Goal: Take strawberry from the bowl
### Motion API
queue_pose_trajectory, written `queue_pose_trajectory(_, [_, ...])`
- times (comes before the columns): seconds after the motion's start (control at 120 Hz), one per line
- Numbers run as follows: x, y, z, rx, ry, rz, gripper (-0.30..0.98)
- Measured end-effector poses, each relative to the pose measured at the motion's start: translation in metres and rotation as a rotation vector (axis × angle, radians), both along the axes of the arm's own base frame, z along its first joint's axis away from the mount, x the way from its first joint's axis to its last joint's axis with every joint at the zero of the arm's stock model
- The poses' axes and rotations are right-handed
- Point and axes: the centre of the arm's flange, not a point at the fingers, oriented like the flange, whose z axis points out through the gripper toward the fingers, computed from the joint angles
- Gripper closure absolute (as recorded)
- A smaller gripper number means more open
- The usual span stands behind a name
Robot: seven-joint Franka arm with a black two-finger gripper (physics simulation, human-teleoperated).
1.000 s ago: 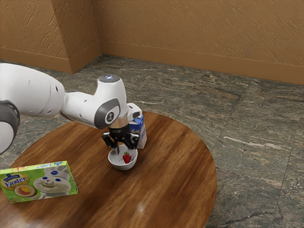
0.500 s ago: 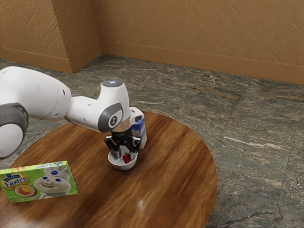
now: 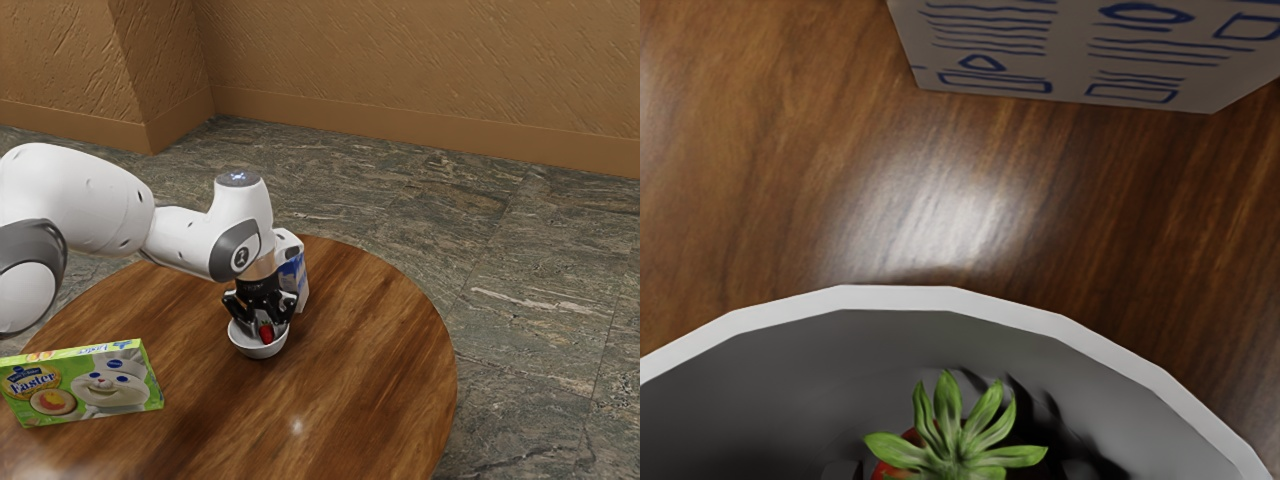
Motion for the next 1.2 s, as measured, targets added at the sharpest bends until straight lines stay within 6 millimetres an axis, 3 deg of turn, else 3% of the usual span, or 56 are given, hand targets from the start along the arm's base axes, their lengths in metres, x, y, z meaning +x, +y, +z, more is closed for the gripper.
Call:
queue_pose_trajectory(0.308, [0.001, 0.001, 0.005, -0.004, -0.006, 0.006, 0.54])
queue_pose_trajectory(0.667, [-0.01, -0.004, 0.055, -0.042, -0.042, 0.007, 0.57])
queue_pose_trajectory(0.817, [-0.015, -0.027, 0.077, -0.063, -0.057, -0.028, 0.58])
queue_pose_trajectory(0.95, [-0.016, -0.057, 0.082, -0.078, -0.059, -0.075, 0.58])
queue_pose_trajectory(1.2, [0.013, -0.115, 0.058, -0.08, -0.058, -0.149, 0.59])
